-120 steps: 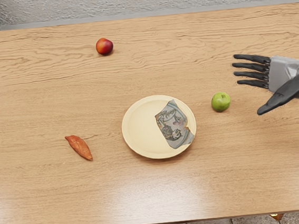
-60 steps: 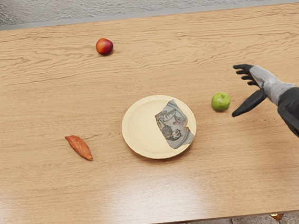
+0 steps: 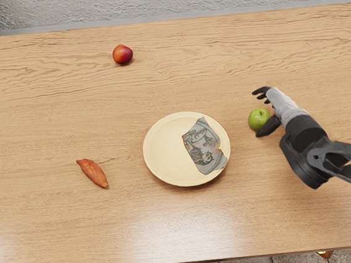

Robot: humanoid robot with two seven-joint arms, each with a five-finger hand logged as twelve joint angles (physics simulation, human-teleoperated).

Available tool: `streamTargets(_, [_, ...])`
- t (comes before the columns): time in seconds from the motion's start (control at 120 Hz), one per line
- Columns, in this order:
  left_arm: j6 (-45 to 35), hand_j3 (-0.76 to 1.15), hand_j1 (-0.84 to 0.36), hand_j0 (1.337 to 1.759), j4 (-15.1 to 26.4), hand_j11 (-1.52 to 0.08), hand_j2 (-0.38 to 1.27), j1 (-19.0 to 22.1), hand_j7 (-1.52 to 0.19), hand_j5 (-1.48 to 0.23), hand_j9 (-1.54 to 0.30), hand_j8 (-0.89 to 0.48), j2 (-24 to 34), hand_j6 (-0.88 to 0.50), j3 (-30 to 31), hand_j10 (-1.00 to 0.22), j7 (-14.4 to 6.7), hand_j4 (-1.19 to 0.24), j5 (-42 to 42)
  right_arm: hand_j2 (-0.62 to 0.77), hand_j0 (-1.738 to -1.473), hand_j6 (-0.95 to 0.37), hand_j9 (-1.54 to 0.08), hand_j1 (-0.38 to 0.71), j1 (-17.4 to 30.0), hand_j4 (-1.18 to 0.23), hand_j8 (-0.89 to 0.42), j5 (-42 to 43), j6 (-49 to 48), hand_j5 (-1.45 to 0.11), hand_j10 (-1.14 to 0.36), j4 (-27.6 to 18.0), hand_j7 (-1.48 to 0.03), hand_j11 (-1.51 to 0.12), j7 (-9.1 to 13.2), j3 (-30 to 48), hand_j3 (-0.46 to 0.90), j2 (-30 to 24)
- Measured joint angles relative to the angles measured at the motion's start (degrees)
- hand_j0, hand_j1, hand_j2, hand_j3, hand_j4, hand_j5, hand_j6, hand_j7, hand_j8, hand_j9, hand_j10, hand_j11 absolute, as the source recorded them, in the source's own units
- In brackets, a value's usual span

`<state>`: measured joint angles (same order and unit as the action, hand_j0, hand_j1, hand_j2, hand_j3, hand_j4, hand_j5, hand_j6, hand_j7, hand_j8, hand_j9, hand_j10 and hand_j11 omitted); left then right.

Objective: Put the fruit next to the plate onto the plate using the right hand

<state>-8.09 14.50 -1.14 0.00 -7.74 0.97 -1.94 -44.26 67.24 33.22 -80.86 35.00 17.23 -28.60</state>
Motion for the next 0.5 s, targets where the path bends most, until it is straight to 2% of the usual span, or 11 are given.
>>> streamTargets(0.025, [0.0, 0.0, 0.35, 1.658, 0.0, 0.0, 0.0, 0.0, 0.0, 0.0, 0.0, 0.0, 0.0, 0.0, 0.0, 0.0, 0.0, 0.0, 0.0, -0.05, -1.658, -0.3, -0.38, 0.0, -0.38, -0.3, -0.3, -0.11, 0.38, -0.38, -0.3, 0.26, -0.38, -0.38, 0.0, -0.63, 0.01, 0.23])
streamTargets(0.125, [0.0, 0.0, 0.35, 1.658, 0.0, 0.0, 0.0, 0.0, 0.0, 0.0, 0.0, 0.0, 0.0, 0.0, -0.01, 0.0, 0.0, 0.0, -0.01, -0.22, -1.684, -0.38, -0.48, 0.04, -1.39, -0.39, -0.39, -0.42, 1.31, -0.49, -0.39, 0.82, -0.49, -0.48, 0.15, -2.48, 0.33, 1.15])
streamTargets(0.158, [0.0, 0.0, 0.35, 1.658, 0.0, 0.0, 0.0, 0.0, 0.0, 0.0, 0.0, 0.0, 0.0, 0.0, -0.01, 0.0, 0.0, 0.0, -0.01, -0.22, -1.677, -0.41, -0.52, 0.05, -1.57, -0.42, -0.42, -0.56, 1.46, -0.53, -0.42, 0.91, -0.53, -0.52, 0.19, -2.79, 0.24, 1.38])
streamTargets(0.208, [0.0, 0.0, 0.35, 1.658, 0.0, 0.0, 0.0, 0.0, 0.0, 0.0, 0.0, 0.0, 0.0, 0.0, -0.02, 0.0, 0.01, 0.0, -0.01, -0.26, -1.687, -0.46, -0.57, 0.08, -1.75, -0.46, -0.47, -0.9, 1.64, -0.58, -0.46, 0.97, -0.59, -0.54, 0.29, -3.11, 0.33, 1.59])
streamTargets(0.283, [0.0, 0.0, 0.35, 1.658, 0.0, 0.0, 0.0, 0.0, 0.0, 0.0, 0.0, 0.0, 0.0, 0.0, -0.04, 0.0, 0.01, 0.0, -0.02, -0.28, -1.695, -0.52, -0.64, 0.09, -1.9, -0.53, -0.54, -1.2, 1.86, -0.65, -0.39, 0.99, -0.67, -0.65, 0.47, -3.3, 0.4, 1.76])
streamTargets(0.333, [0.0, 0.0, 0.35, 1.658, 0.0, 0.0, 0.0, 0.01, 0.0, 0.0, 0.0, 0.0, 0.0, 0.0, -0.05, 0.0, 0.01, 0.0, -0.03, -0.27, -1.697, -0.56, -0.69, 0.11, -1.95, -0.58, -0.54, -1.36, 1.93, -0.71, -0.4, 0.96, -0.73, -0.6, 0.55, -3.27, 0.42, 1.84])
streamTargets(0.342, [0.0, 0.0, 0.35, 1.658, 0.0, 0.0, 0.0, 0.0, 0.0, 0.0, 0.0, 0.0, 0.0, 0.0, -0.05, 0.0, 0.01, 0.0, -0.03, -0.26, -1.7, -0.57, -0.7, 0.11, -1.96, -0.59, -0.54, -1.37, 1.93, -0.72, -0.4, 0.95, -0.74, -0.61, 0.57, -3.26, 0.46, 1.86])
streamTargets(0.375, [0.0, 0.0, 0.35, 1.658, 0.0, 0.0, 0.0, 0.0, 0.0, 0.0, 0.0, 0.0, 0.0, 0.0, -0.04, 0.0, 0.01, 0.0, -0.03, -0.17, -1.671, -0.57, -0.75, 0.11, -1.98, -0.62, -0.51, -1.41, 1.92, -0.77, -0.44, 0.91, -0.78, -0.58, 0.49, -3.2, 0.15, 1.91])
streamTargets(0.383, [0.0, 0.0, 0.35, 1.658, 0.0, 0.0, 0.0, 0.0, 0.0, 0.0, 0.0, 0.0, 0.0, 0.0, -0.04, 0.0, 0.01, 0.0, -0.03, -0.2, -1.659, -0.56, -0.76, 0.09, -1.99, -0.62, -0.5, -1.5, 1.93, -0.78, -0.44, 0.91, -0.79, -0.59, 0.41, -3.19, 0.03, 1.92])
streamTargets(0.45, [0.0, 0.0, 0.35, 1.658, 0.0, 0.0, 0.0, 0.0, 0.0, 0.0, 0.0, 0.0, 0.0, 0.0, -0.02, 0.0, 0.01, 0.0, -0.01, 0.01, -1.658, -0.55, -0.86, 0.17, -2.01, -0.69, -0.48, -1.44, 1.9, -0.86, -0.53, 0.86, -0.88, -0.72, 0.21, -3.06, -0.02, 2.0])
streamTargets(0.5, [0.0, 0.0, 0.35, 1.658, 0.0, 0.0, 0.0, 0.0, 0.0, 0.0, 0.0, 0.0, 0.0, 0.0, -0.02, 0.0, 0.01, 0.0, -0.01, 0.06, -1.672, -0.53, -0.91, 0.19, -2.02, -0.73, -0.44, -1.41, 1.94, -0.91, -0.61, 0.85, -0.93, -0.8, 0.18, -2.99, -0.03, 2.18])
